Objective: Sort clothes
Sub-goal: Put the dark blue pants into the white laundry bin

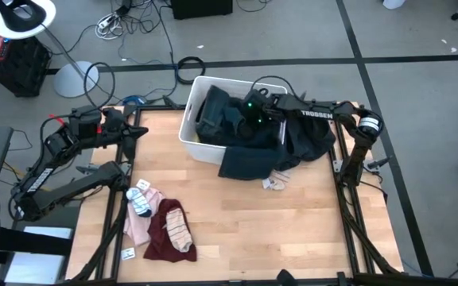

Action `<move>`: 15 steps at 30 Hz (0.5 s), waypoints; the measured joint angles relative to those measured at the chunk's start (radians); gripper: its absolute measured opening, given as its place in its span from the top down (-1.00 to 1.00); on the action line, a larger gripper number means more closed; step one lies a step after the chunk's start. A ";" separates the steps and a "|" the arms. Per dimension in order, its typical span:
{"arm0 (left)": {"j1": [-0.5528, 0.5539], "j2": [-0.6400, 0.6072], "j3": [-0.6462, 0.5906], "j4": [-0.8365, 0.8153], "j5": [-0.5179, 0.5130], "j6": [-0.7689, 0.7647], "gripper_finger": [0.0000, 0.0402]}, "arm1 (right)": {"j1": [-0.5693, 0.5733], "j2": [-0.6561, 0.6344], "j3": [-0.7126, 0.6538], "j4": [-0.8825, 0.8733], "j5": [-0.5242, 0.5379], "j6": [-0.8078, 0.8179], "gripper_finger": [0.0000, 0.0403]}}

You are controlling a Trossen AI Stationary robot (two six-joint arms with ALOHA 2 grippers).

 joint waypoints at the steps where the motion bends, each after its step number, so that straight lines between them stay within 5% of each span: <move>1: 0.000 0.000 0.000 0.000 0.000 0.000 0.99 | -0.006 0.000 0.012 -0.004 0.000 -0.025 0.97; 15: 0.000 0.000 0.000 -0.005 -0.001 0.004 0.99 | -0.014 0.002 0.310 -0.188 -0.131 -0.076 0.42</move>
